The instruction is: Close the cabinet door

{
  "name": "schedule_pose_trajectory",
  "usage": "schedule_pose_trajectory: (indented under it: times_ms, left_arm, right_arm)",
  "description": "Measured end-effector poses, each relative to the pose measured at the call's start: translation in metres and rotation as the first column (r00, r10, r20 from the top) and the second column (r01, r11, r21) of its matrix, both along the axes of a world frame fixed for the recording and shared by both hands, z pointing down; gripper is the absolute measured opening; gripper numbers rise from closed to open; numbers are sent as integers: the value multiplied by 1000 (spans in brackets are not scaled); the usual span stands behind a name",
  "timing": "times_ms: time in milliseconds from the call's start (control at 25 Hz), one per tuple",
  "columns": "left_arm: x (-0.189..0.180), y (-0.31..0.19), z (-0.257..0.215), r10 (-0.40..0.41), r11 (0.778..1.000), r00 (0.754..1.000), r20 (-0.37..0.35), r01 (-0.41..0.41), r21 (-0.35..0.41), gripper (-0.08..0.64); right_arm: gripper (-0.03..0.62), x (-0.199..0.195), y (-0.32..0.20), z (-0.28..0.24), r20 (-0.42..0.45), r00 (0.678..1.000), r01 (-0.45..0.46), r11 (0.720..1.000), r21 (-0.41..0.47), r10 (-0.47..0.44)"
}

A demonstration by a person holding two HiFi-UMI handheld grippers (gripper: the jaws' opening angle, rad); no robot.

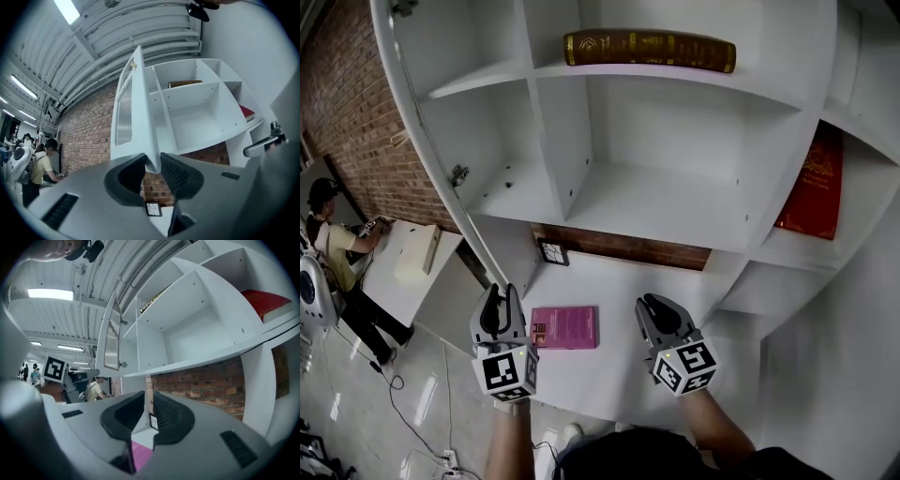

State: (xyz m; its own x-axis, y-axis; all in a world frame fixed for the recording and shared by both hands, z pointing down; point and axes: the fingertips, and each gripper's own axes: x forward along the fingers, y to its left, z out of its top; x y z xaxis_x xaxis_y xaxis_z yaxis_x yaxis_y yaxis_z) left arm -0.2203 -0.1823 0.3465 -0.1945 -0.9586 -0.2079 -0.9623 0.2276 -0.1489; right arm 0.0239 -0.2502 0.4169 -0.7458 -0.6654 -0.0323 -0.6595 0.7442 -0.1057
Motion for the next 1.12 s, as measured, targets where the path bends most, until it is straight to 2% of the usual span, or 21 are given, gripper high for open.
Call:
schedule_pose_trajectory:
  times_ms: [200,360,520,1120]
  left_arm:
    - [13,-20,-3,45,999,999,17,-45,8,109]
    - [24,-39,2,98,995,995,-1,-98,-18,108]
    - [29,-48,1,118,993,993,2,-118,-18,105]
    - [43,-89,-1,247,969,969,-4,-247,-5,95]
  right_arm:
    - [66,20,-4,-1,-1,998,-66,998,0,66]
    - [66,41,-6,-4,2,991,-136,991,2,136]
    - [65,51,-6,-8,3,985,-174,985,9,174]
    - [66,87,1,-14,-2,934,-356,934,15,356]
